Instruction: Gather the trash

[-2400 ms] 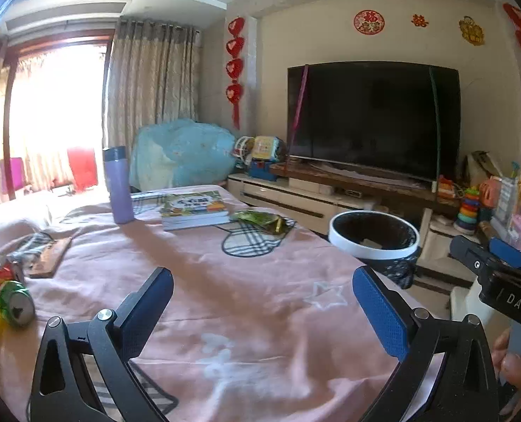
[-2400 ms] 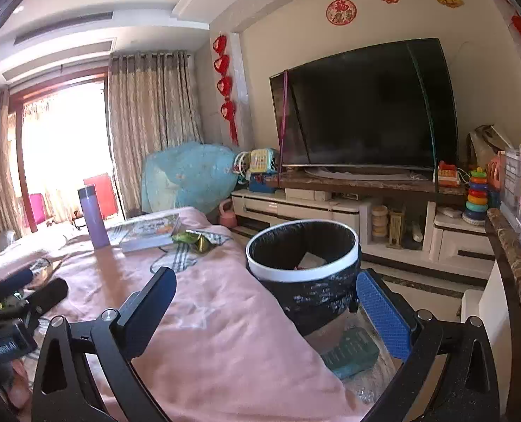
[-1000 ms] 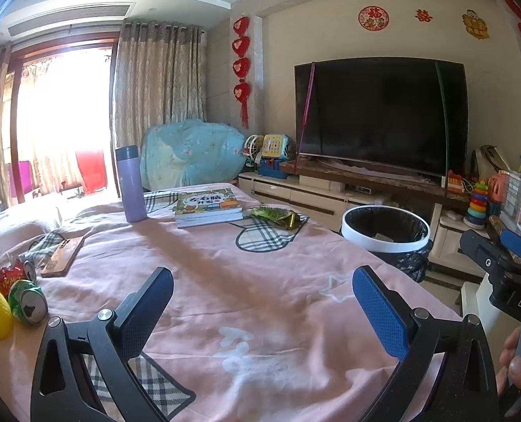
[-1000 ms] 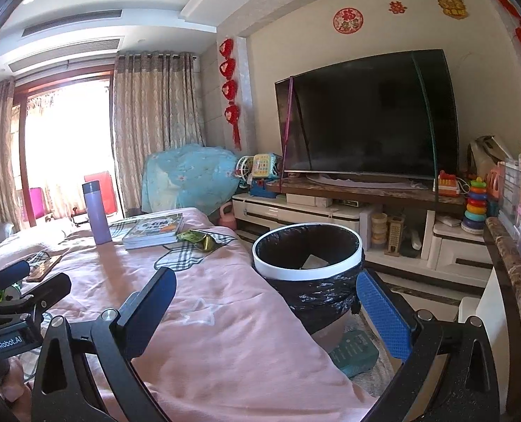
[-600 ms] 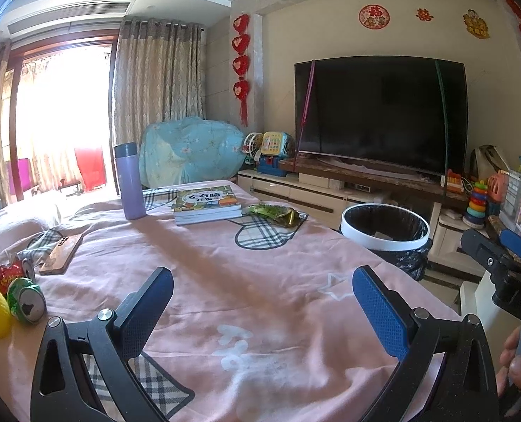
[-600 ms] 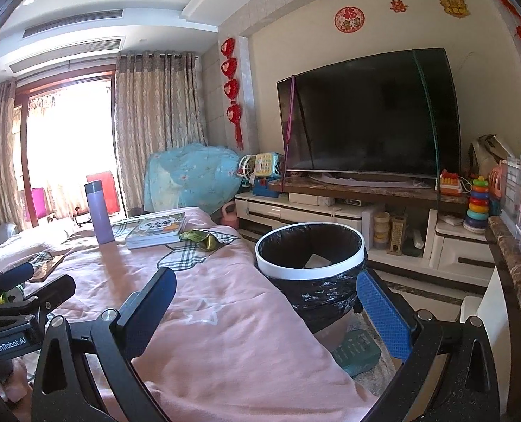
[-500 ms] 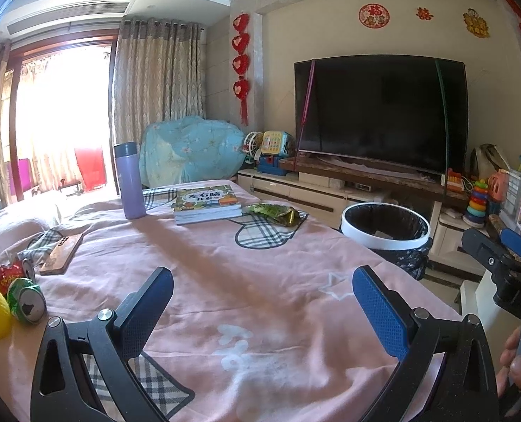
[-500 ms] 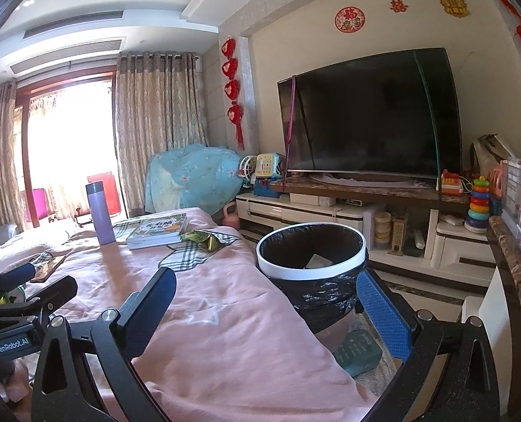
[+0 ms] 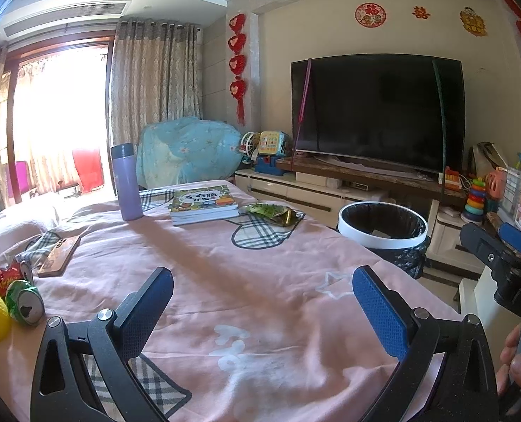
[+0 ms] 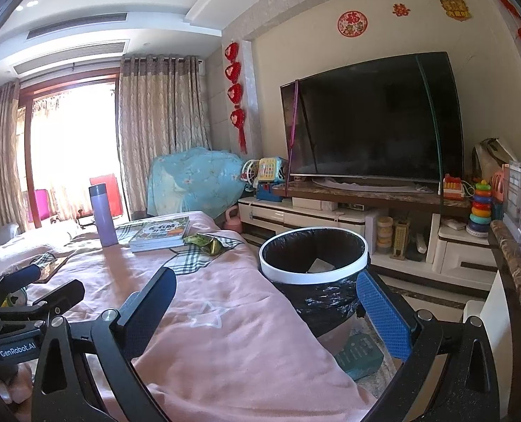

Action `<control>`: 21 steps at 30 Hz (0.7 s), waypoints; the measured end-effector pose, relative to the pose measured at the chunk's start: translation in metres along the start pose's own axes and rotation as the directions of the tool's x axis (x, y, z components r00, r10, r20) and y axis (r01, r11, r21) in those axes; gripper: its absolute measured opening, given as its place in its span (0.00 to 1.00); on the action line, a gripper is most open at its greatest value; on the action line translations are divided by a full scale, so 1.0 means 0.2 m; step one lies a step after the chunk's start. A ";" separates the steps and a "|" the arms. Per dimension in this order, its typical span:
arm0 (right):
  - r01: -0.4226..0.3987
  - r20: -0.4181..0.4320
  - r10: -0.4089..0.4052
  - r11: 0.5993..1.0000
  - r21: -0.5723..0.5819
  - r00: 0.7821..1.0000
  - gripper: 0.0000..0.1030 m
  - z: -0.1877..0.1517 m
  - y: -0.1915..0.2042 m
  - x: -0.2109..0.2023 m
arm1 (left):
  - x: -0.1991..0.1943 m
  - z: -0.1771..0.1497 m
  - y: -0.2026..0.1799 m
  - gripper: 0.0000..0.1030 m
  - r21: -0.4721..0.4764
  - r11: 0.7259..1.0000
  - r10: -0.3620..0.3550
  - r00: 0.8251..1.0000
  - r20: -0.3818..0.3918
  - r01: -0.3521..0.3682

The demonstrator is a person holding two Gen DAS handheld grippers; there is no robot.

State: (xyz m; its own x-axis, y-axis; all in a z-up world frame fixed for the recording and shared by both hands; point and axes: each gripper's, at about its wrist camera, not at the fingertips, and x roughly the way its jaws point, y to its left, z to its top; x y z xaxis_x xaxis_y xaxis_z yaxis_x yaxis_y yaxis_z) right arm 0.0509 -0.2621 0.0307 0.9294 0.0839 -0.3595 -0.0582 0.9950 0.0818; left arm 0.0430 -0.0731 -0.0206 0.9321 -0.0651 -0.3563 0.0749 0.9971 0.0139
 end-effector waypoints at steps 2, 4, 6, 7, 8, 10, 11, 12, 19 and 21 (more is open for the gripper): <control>0.000 -0.002 0.000 1.000 0.001 1.000 1.00 0.00 0.00 0.00 | 0.00 0.00 0.00 0.99 0.002 1.000 0.000 1.000 0.001 0.000; 0.000 -0.001 0.000 1.000 0.002 1.000 1.00 0.00 0.00 0.00 | 0.00 0.00 0.00 0.99 0.003 1.000 -0.001 1.000 0.002 0.001; 0.002 -0.001 -0.002 1.000 0.001 1.000 1.00 0.00 0.00 0.00 | 0.01 0.00 0.00 0.99 0.005 1.000 0.002 1.000 0.000 -0.002; 0.000 -0.001 0.000 1.000 0.002 1.000 1.00 0.00 0.00 0.00 | 0.00 0.00 0.00 0.99 0.005 1.000 0.002 1.000 0.000 -0.002; -0.001 -0.002 0.001 1.000 0.002 1.000 1.00 0.00 0.00 0.00 | 0.01 0.00 0.00 1.00 0.004 1.000 0.002 1.000 -0.001 -0.002; -0.001 -0.002 0.001 1.000 0.002 1.000 1.00 0.00 0.00 0.00 | 0.01 0.00 0.00 0.99 0.004 1.000 -0.001 1.000 0.000 0.001; -0.001 -0.003 0.001 1.000 0.002 1.000 1.00 0.00 0.00 0.00 | 0.01 0.00 0.00 0.99 0.003 1.000 -0.001 1.000 -0.001 0.001; -0.002 -0.004 0.002 1.000 0.002 1.000 1.00 0.00 0.00 0.00 | 0.01 0.00 0.00 0.99 0.002 1.000 -0.002 1.000 0.000 0.002; -0.005 -0.007 0.005 1.000 0.004 1.000 1.00 0.01 0.00 0.00 | 0.00 0.00 0.01 0.99 0.004 1.000 -0.005 1.000 -0.003 0.005; -0.005 -0.005 0.005 1.000 0.005 1.000 1.00 0.01 0.01 0.00 | 0.01 0.00 0.01 0.99 0.005 1.000 -0.004 1.000 -0.004 0.004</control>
State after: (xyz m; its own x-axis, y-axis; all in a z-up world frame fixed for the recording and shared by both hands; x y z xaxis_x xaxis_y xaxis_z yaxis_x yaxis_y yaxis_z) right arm 0.0516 -0.2611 0.0319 0.9273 0.0895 -0.3633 -0.0613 0.9942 0.0884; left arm 0.0438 -0.0718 -0.0217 0.9302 -0.0693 -0.3604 0.0807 0.9966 0.0168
